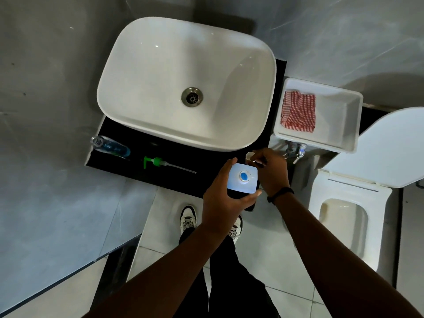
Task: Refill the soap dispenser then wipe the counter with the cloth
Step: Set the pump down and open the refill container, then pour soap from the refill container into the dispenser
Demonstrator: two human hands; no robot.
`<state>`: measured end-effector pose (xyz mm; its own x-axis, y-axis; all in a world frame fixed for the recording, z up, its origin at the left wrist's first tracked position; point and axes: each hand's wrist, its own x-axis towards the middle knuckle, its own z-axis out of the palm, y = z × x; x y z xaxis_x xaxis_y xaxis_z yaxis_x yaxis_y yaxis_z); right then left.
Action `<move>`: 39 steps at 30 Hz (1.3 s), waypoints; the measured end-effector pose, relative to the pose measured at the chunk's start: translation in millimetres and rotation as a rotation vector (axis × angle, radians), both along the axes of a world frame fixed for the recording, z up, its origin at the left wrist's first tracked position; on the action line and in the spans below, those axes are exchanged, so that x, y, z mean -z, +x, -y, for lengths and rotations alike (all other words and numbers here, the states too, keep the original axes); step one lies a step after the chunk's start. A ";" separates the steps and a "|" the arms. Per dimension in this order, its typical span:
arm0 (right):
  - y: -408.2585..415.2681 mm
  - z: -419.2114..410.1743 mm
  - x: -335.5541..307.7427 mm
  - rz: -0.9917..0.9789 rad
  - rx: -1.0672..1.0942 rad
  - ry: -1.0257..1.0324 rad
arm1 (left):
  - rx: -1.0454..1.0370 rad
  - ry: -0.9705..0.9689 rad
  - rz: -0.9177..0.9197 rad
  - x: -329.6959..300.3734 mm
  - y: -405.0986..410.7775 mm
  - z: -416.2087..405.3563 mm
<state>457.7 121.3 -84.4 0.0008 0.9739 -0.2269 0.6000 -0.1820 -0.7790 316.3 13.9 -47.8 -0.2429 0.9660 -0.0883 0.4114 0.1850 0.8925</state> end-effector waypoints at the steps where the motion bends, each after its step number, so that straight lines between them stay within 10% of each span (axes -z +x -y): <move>1: 0.0 -0.2 4.7 -0.001 -0.003 0.001 | 0.006 0.000 0.002 -0.7 -0.7 -0.1; 13: 7.8 74.6 -29.8 -0.274 0.107 0.323 | 0.025 -0.124 0.049 2.5 -41.9 20.6; 26: -71.0 99.5 -11.8 -0.518 0.344 0.009 | -0.527 -0.064 0.030 11.0 -214.1 24.8; 39: -84.3 93.5 -10.3 -0.425 0.442 0.015 | -0.605 -0.027 0.151 39.0 -278.9 -52.1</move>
